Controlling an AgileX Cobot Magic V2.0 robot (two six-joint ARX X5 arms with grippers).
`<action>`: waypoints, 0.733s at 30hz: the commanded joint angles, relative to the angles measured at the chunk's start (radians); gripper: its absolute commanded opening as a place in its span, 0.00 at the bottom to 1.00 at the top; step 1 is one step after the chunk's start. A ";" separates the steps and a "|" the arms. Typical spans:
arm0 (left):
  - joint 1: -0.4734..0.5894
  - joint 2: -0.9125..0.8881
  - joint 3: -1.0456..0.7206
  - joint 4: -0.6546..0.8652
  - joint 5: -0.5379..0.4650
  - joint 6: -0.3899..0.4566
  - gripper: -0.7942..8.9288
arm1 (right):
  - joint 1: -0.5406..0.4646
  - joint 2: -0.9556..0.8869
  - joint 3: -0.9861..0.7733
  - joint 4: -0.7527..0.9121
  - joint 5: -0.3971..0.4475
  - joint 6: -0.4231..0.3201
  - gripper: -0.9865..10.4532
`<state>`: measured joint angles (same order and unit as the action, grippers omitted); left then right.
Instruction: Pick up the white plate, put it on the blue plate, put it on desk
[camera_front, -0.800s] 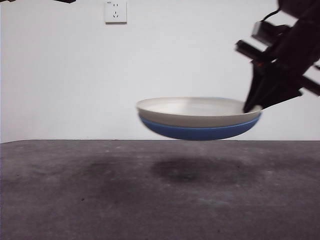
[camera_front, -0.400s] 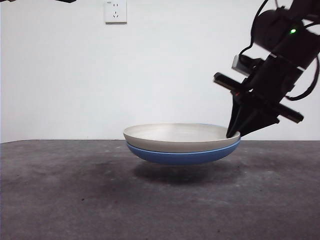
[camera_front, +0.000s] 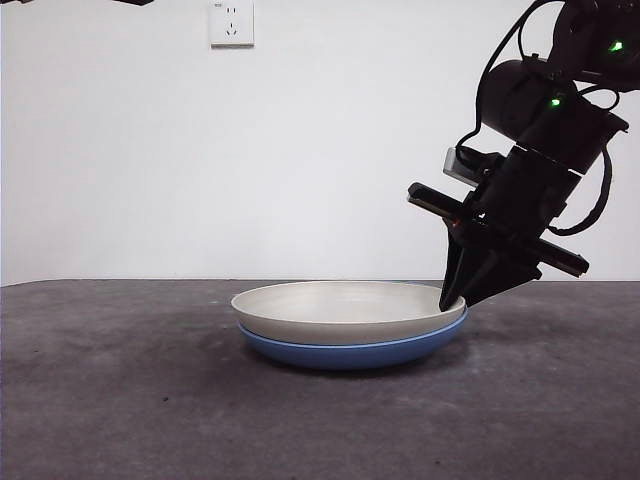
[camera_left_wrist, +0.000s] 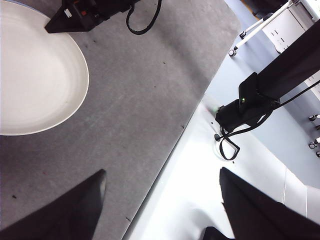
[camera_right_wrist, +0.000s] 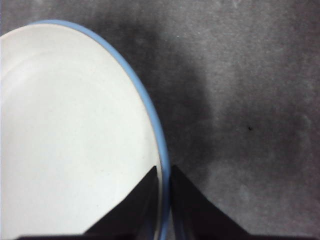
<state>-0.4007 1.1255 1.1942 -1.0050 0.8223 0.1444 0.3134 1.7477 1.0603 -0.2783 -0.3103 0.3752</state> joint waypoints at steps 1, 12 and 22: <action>-0.005 0.005 0.010 0.008 0.009 0.004 0.45 | 0.005 0.027 0.023 0.015 -0.005 0.017 0.09; -0.005 0.005 0.010 0.008 0.009 0.004 0.45 | 0.007 0.036 0.023 0.012 -0.004 0.018 0.19; -0.005 0.005 0.010 0.007 0.009 0.000 0.45 | 0.007 -0.005 0.027 0.004 -0.003 0.018 0.25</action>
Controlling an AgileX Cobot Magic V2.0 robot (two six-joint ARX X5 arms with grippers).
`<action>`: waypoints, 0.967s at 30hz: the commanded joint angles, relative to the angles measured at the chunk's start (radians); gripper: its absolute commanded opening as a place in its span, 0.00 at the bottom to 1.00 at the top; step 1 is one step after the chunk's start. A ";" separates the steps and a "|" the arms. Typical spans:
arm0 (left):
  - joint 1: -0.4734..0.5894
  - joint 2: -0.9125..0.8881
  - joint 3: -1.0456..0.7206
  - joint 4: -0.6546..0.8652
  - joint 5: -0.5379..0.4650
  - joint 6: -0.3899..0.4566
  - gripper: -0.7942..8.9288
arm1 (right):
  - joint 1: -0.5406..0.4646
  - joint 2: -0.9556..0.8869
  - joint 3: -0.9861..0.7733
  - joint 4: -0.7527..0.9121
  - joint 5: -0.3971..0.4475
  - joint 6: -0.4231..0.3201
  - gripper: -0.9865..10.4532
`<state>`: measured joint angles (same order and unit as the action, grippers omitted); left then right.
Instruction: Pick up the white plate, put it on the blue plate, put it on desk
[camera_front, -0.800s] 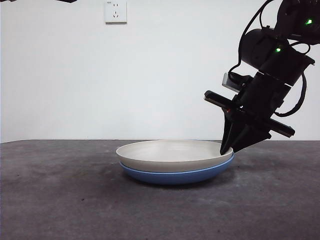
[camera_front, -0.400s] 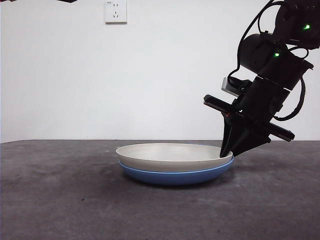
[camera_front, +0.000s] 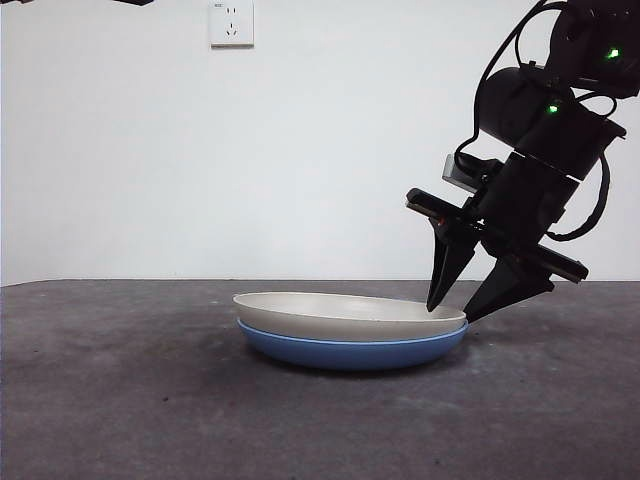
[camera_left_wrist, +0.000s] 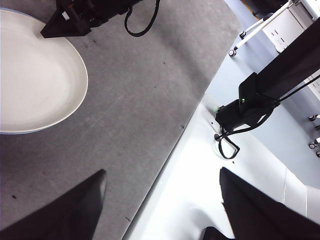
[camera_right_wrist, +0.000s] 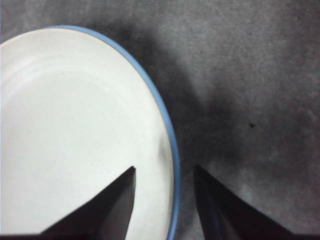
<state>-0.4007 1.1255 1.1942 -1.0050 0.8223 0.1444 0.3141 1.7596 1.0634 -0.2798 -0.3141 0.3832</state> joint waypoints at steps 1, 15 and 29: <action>-0.005 0.005 0.010 0.008 0.009 0.000 0.45 | 0.006 -0.035 0.025 0.006 0.002 0.010 0.25; -0.005 0.005 0.010 0.008 0.009 0.001 0.45 | 0.012 -0.450 0.025 -0.200 0.019 -0.130 0.25; -0.005 0.005 0.010 0.007 0.009 -0.003 0.45 | 0.053 -0.764 0.025 -0.691 0.016 -0.257 0.25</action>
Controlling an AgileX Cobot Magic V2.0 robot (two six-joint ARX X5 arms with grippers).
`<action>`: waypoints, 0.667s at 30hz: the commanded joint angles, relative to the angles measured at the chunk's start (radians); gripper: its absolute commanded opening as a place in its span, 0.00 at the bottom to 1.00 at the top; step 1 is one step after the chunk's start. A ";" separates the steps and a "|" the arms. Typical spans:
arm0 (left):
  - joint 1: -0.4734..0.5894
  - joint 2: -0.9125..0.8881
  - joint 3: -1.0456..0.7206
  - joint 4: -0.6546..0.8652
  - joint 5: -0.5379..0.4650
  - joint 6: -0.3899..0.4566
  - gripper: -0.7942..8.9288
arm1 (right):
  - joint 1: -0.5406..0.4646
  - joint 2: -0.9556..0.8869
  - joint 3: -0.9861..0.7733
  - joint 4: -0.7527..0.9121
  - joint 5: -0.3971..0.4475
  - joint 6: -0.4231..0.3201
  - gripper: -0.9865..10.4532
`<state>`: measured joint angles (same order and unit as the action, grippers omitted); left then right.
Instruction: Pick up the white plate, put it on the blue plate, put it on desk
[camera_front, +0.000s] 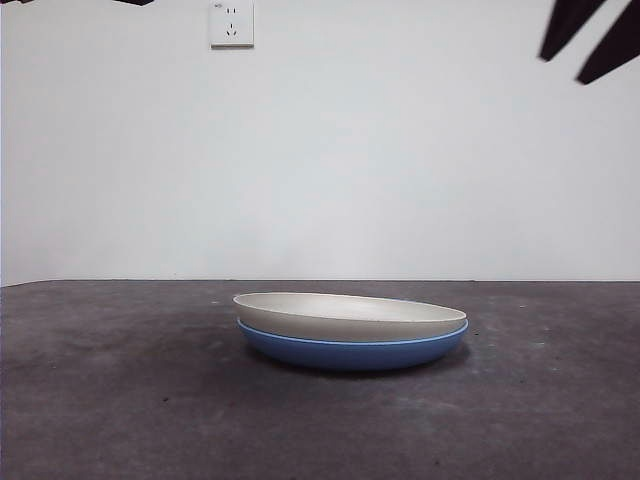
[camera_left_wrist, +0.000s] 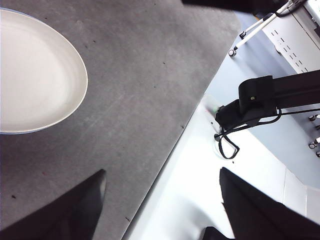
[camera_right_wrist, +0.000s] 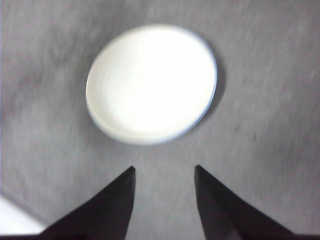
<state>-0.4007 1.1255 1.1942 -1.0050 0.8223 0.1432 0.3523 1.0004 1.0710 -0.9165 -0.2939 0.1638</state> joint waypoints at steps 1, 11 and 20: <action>-0.005 0.005 0.010 0.007 0.009 -0.002 0.45 | 0.024 -0.011 0.017 -0.088 -0.006 -0.044 0.25; -0.005 0.005 0.010 0.003 0.009 -0.003 0.45 | 0.087 -0.022 0.017 -0.175 -0.005 -0.071 0.25; -0.005 0.005 0.010 0.003 0.009 -0.002 0.19 | 0.090 -0.022 0.017 -0.179 -0.005 -0.074 0.14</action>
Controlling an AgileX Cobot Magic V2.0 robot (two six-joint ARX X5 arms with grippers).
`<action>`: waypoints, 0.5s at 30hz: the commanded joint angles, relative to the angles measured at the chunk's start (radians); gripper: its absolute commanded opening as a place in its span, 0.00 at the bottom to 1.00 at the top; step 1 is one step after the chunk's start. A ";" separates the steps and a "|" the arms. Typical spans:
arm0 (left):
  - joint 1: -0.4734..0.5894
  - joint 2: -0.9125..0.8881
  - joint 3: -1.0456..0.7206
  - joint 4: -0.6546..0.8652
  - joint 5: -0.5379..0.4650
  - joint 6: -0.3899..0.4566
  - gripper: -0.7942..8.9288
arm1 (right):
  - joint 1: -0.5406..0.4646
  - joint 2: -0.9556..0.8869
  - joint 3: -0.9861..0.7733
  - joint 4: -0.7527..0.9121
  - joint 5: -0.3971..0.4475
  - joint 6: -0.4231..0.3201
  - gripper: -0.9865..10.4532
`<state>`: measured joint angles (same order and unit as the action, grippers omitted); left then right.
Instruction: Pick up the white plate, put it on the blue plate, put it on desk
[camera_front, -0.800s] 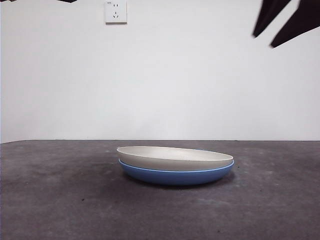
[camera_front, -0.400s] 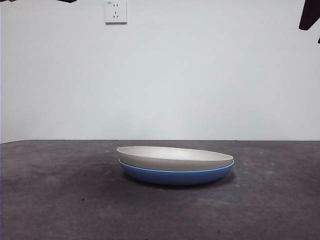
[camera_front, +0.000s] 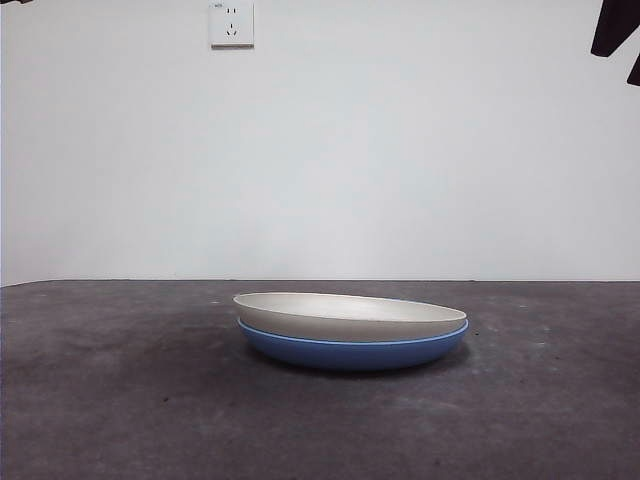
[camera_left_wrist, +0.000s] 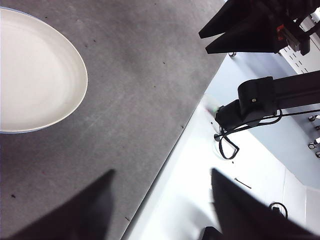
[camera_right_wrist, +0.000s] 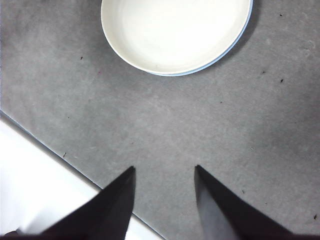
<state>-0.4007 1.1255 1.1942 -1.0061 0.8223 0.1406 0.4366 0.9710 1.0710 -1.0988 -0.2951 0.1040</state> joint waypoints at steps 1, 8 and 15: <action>-0.005 0.005 0.010 0.004 0.009 0.000 0.12 | 0.006 0.008 0.017 0.004 -0.004 -0.018 0.08; -0.005 0.005 0.010 0.004 0.009 0.001 0.10 | 0.006 0.008 0.017 0.015 -0.003 -0.018 0.09; -0.005 0.005 0.010 0.005 0.009 0.001 0.10 | 0.006 0.008 0.017 0.015 -0.003 -0.018 0.09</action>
<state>-0.4007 1.1255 1.1942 -1.0061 0.8223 0.1402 0.4370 0.9710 1.0710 -1.0904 -0.2951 0.0994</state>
